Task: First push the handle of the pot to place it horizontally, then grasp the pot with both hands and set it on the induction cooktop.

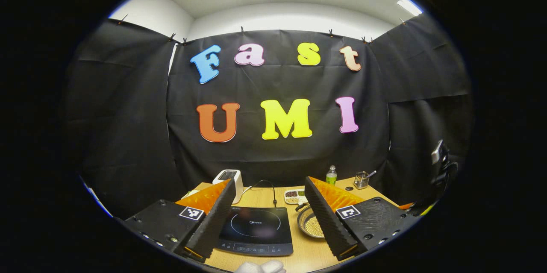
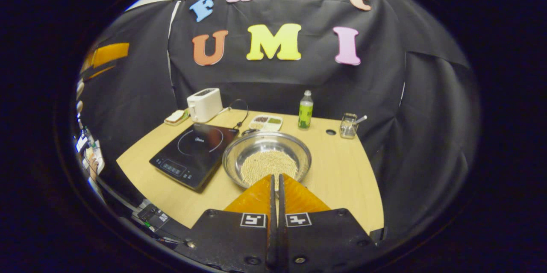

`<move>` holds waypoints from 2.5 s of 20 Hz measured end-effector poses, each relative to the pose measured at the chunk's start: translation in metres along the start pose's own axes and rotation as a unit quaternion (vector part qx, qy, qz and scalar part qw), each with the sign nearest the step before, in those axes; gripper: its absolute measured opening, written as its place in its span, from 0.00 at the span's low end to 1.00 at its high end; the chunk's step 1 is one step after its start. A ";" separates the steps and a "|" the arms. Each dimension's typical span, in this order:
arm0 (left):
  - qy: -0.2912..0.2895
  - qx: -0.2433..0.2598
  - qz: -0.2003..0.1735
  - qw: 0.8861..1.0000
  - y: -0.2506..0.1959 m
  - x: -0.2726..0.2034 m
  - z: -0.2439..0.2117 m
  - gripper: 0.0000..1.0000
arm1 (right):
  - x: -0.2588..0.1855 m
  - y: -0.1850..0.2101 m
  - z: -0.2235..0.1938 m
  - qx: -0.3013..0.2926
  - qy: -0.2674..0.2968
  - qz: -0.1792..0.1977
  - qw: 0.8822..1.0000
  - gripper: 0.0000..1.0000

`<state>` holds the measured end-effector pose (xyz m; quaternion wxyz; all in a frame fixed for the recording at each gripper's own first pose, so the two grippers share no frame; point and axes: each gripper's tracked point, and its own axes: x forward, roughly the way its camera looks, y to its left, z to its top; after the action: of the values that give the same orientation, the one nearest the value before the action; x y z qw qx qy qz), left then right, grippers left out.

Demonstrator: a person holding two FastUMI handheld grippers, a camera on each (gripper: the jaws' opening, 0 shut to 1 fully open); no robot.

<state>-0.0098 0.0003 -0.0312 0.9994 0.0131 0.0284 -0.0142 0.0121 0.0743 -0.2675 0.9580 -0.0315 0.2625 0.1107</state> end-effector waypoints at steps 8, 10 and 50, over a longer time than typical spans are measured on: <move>0.009 0.009 0.016 1.000 -0.003 0.000 0.000 0.96 | 0.079 0.021 -0.068 -0.014 0.093 0.042 0.995 0.04; 0.014 0.009 0.025 1.000 -0.003 0.002 -0.003 0.96 | 0.094 0.023 -0.072 -0.022 0.103 0.048 0.993 0.04; 0.052 -0.021 0.155 0.986 -0.043 0.037 -0.038 0.96 | 0.152 -0.084 -0.065 -0.111 0.182 0.118 0.970 0.00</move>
<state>0.0233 -0.0430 -0.0721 0.9868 -0.0030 0.0783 0.1417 0.1263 0.0147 -0.4013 0.8650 -0.1262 0.4201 0.2436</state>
